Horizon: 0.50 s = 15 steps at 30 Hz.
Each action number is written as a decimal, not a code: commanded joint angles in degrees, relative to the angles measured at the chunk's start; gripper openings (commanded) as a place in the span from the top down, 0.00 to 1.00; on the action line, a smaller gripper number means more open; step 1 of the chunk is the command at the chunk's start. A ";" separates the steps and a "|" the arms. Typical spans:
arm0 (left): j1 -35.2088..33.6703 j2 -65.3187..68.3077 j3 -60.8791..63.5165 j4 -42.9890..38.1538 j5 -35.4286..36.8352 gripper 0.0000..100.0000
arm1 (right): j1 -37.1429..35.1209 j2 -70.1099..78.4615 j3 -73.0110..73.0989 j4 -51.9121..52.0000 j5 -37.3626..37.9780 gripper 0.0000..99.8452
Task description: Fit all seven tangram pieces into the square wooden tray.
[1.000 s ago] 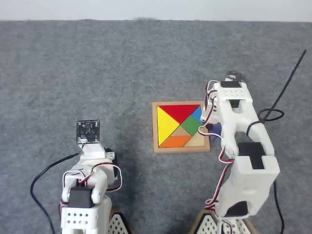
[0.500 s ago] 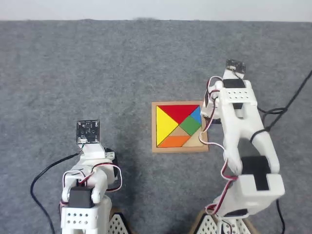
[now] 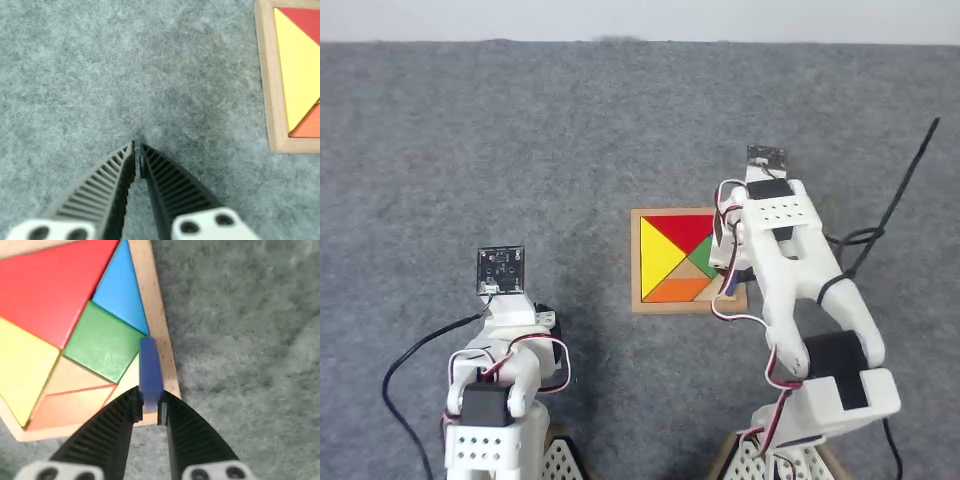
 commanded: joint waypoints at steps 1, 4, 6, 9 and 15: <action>-0.35 -1.14 -0.66 0.09 -0.62 0.99 | -0.75 -1.27 -0.53 -0.84 -1.76 0.89; -0.35 -1.14 -0.66 0.09 -0.62 0.99 | -1.36 -1.27 -0.53 -0.75 -1.76 0.82; -0.35 -1.14 -0.66 0.09 -0.62 0.99 | -1.98 -1.54 -0.53 -0.75 -1.67 0.80; -0.35 -1.14 -0.66 0.09 -0.62 0.99 | -2.42 -1.63 -0.62 -0.75 -1.67 0.81; -0.35 -1.14 -0.66 0.09 -0.62 0.99 | -3.12 -1.63 -5.10 1.19 -1.67 0.81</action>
